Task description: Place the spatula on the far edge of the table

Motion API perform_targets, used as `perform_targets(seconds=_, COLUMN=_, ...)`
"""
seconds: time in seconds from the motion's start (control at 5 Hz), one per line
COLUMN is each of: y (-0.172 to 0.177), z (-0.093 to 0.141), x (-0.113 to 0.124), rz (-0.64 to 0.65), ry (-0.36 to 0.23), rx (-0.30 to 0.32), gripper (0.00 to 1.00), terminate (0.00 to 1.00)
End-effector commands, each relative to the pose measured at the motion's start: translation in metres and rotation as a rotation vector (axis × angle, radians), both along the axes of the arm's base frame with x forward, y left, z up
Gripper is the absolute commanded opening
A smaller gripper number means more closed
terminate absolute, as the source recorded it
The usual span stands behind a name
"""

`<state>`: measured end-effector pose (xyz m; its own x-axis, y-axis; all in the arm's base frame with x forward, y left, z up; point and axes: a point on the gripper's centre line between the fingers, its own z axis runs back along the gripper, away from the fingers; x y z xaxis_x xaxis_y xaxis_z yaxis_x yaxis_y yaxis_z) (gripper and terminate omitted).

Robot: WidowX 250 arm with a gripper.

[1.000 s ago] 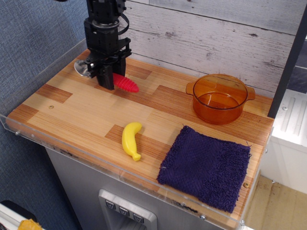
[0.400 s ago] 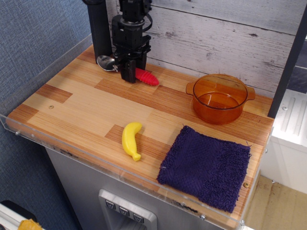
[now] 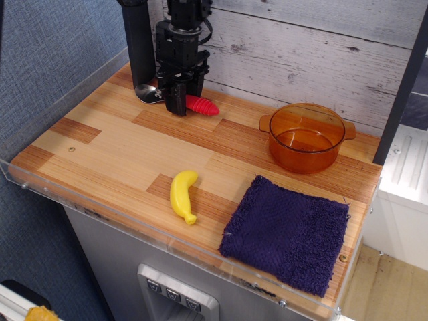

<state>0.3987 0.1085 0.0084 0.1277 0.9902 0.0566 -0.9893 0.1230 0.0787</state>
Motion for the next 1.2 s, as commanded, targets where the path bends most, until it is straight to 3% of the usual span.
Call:
perform_targets(seconds=0.0, y=0.01, z=0.031, x=0.001, rz=0.007, ry=-0.104, rx=0.017, gripper=1.0, terminate=0.0)
perform_targets(seconds=0.4, y=0.01, z=0.066, x=-0.003, rz=-0.003, ry=-0.165, rx=0.059, gripper=1.0, terminate=0.0)
perform_targets(seconds=0.6, y=0.007, z=0.081, x=-0.013, rz=-0.126, ry=-0.082, rx=0.093, gripper=1.0, terminate=0.0)
perform_targets(seconds=1.0, y=-0.006, z=0.101, x=-0.043, rz=-0.397, ry=0.043, rx=0.221, gripper=1.0, terminate=0.0)
